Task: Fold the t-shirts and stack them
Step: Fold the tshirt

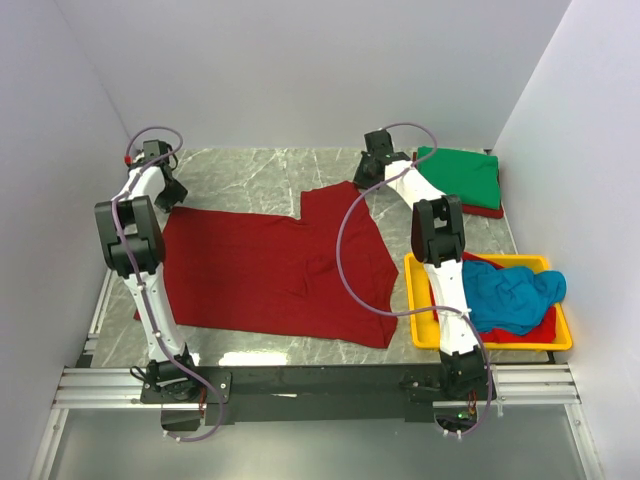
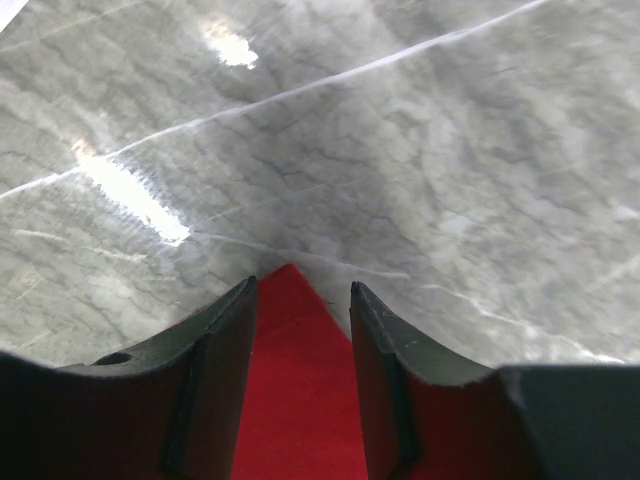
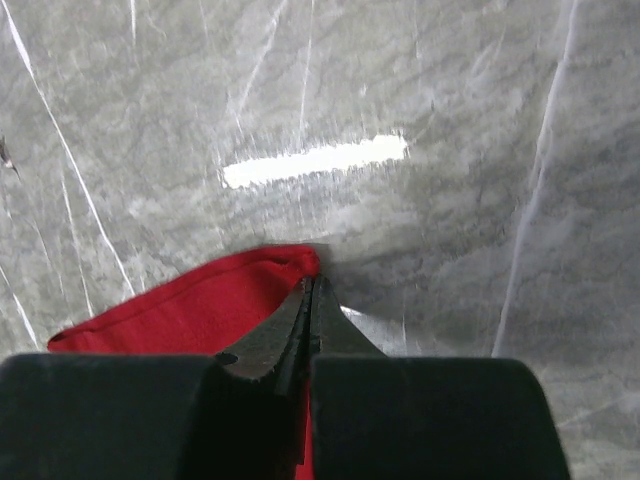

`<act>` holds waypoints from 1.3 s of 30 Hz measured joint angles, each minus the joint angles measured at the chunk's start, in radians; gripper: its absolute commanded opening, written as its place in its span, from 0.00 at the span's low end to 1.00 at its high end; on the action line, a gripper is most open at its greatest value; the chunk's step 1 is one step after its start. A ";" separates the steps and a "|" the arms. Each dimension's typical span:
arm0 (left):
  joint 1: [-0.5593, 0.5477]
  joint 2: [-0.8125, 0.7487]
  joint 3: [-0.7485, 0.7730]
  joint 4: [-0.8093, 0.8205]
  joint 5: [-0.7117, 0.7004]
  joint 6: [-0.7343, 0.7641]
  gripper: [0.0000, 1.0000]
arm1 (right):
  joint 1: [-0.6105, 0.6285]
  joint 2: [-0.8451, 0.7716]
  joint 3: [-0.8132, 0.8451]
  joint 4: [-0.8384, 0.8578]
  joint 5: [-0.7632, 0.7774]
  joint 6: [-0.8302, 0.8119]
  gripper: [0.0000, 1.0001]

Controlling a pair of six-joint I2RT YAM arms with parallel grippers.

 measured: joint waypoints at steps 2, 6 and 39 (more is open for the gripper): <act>0.000 0.013 0.012 -0.019 -0.010 -0.004 0.47 | 0.000 -0.011 -0.017 0.001 -0.004 -0.002 0.00; 0.000 0.026 0.022 -0.039 -0.031 -0.015 0.46 | 0.000 -0.026 -0.043 0.005 -0.008 -0.003 0.00; -0.016 0.079 0.103 -0.063 -0.020 -0.009 0.00 | -0.044 -0.092 -0.071 0.019 -0.029 -0.024 0.00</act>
